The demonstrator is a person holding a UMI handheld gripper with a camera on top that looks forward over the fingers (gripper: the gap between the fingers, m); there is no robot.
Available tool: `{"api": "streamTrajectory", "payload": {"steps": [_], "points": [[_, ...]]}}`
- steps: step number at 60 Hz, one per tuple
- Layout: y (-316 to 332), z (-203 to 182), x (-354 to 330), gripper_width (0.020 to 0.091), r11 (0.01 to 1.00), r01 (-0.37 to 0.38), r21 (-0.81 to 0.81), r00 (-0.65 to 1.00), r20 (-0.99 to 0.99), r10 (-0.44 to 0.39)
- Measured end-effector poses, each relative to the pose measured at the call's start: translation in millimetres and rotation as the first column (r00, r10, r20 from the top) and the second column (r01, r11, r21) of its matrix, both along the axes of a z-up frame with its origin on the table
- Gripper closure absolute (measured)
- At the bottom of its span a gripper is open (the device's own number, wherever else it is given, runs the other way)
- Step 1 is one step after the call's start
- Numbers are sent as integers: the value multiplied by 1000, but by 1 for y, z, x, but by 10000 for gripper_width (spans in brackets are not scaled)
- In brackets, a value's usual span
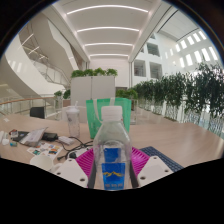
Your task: Pour water
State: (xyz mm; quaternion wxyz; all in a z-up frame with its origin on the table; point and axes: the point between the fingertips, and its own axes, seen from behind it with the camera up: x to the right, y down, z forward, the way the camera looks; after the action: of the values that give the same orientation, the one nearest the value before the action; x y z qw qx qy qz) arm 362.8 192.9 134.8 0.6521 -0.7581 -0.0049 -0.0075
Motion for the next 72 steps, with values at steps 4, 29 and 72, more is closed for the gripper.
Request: {"api": "streamTrajectory", "payload": {"steps": [4,29,72], "points": [[0,-26,2,609,1000,1,-25,1000,18,-1],[-4,-42,-9,593,999,39,-7,998,-50,-40],[-237,39,-105,273,963,205,-175,972,-78,-222]]}}
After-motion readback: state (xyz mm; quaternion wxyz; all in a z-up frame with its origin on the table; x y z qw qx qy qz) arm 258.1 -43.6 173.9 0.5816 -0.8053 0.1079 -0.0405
